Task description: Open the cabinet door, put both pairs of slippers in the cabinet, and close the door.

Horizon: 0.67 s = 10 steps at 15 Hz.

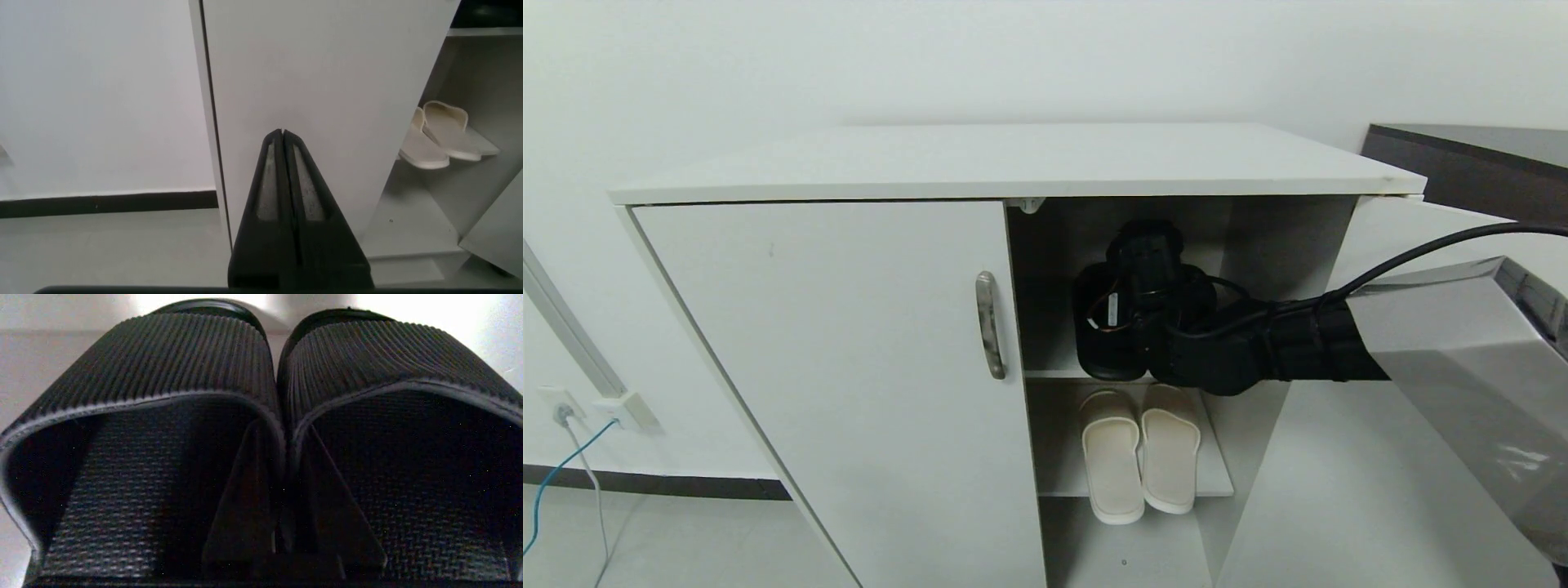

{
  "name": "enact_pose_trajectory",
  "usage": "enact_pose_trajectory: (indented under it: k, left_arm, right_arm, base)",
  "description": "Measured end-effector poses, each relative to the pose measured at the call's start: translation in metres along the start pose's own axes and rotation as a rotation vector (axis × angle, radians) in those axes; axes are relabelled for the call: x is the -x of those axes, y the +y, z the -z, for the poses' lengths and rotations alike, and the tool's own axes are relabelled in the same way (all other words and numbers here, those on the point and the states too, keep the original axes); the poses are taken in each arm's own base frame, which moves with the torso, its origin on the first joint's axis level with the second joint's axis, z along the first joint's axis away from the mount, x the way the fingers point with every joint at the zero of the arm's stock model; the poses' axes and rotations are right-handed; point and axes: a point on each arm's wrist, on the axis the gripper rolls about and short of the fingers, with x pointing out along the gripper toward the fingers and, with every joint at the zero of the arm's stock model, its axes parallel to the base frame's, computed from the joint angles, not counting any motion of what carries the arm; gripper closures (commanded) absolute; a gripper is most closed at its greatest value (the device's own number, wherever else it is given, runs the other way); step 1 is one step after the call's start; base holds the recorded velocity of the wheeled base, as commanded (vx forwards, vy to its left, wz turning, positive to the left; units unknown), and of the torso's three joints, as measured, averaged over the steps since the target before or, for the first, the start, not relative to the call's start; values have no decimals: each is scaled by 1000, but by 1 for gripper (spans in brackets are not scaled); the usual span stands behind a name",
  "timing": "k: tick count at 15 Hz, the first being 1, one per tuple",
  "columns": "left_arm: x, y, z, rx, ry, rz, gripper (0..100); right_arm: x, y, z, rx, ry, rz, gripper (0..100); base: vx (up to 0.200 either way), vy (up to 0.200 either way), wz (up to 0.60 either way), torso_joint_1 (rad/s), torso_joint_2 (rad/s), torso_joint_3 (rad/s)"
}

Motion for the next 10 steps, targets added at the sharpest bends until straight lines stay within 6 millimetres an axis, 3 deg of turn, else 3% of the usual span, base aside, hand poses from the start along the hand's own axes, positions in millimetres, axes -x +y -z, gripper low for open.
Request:
enact_pose_trajectory:
  k: [1,2,10]
  left_arm:
    - [0,0,0,0,0,0,100]
    - [0,0,0,0,0,0,100]
    - [0,0,0,0,0,0,100]
  right_arm:
    - [-1,-1,0,0,1,4,100]
    - [-2,-1,1,0,1,5,0]
    - [3,-5,2,8,12,8,0]
  base:
    - [0,0,0,0,0,0]
    - [0,0,0,0,0,0]
    - [0,0,0,0,0,0]
